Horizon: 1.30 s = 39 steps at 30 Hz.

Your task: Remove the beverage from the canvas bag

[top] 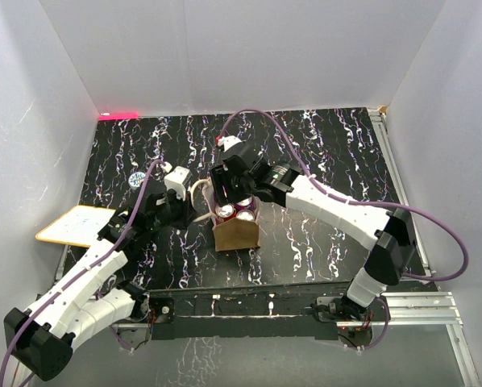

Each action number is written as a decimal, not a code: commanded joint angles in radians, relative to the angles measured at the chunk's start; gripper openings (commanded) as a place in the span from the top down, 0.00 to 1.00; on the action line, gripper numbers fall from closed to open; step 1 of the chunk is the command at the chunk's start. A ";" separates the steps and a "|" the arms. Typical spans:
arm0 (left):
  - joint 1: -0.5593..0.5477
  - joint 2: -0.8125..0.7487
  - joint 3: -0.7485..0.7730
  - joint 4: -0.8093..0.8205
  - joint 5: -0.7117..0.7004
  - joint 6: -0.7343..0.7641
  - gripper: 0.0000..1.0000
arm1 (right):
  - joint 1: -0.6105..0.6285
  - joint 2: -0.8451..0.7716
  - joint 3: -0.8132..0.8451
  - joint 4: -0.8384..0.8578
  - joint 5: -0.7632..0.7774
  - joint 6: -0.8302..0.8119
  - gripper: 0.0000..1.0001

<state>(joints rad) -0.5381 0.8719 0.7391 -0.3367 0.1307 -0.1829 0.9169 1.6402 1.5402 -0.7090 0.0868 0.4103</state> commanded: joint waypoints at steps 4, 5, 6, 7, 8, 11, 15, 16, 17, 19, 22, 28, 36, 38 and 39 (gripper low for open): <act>0.000 -0.092 -0.009 0.006 -0.082 0.006 1.00 | 0.022 0.062 0.034 -0.003 0.057 -0.017 0.42; 0.001 -0.101 -0.013 0.010 -0.079 0.006 1.00 | 0.024 0.076 0.040 -0.015 0.068 -0.018 0.42; 0.001 -0.107 -0.016 0.015 -0.077 0.007 1.00 | 0.028 0.092 0.047 -0.026 0.084 -0.019 0.42; 0.000 -0.108 -0.016 0.016 -0.076 0.007 1.00 | 0.034 0.098 0.054 -0.038 0.096 -0.020 0.41; 0.001 -0.107 -0.013 0.014 -0.077 0.008 1.00 | 0.039 0.128 0.064 -0.053 0.112 -0.020 0.41; 0.001 -0.105 -0.010 0.008 -0.077 0.008 1.00 | 0.057 0.175 0.097 -0.093 0.152 -0.019 0.37; 0.000 -0.109 -0.011 0.011 -0.077 0.008 1.00 | 0.090 0.216 0.119 -0.127 0.195 -0.021 0.32; 0.000 -0.112 -0.012 0.010 -0.076 0.008 1.00 | 0.095 0.224 0.122 -0.132 0.203 -0.019 0.32; 0.000 -0.113 -0.012 0.012 -0.074 0.008 1.00 | 0.099 0.232 0.122 -0.133 0.211 -0.016 0.32; 0.000 -0.114 -0.012 0.013 -0.073 0.008 1.00 | 0.106 0.249 0.123 -0.134 0.218 -0.012 0.31; 0.000 -0.113 -0.012 0.013 -0.072 0.008 1.00 | 0.111 0.272 0.126 -0.133 0.229 -0.009 0.30; 0.001 -0.110 -0.013 0.013 -0.069 0.008 1.00 | 0.112 0.326 0.138 -0.112 0.249 -0.015 0.25; 0.000 -0.116 -0.012 0.013 -0.079 0.008 1.00 | 0.112 0.366 0.139 -0.066 0.247 -0.022 0.24; 0.001 -0.113 -0.012 0.012 -0.079 0.008 1.00 | 0.112 0.371 0.141 -0.059 0.249 -0.024 0.24; 0.000 -0.112 -0.011 0.012 -0.079 0.008 1.00 | 0.112 0.371 0.142 -0.057 0.249 -0.024 0.24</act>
<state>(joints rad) -0.5381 0.7708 0.7345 -0.3367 0.0586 -0.1825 1.0203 1.9831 1.6535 -0.8394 0.3389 0.3855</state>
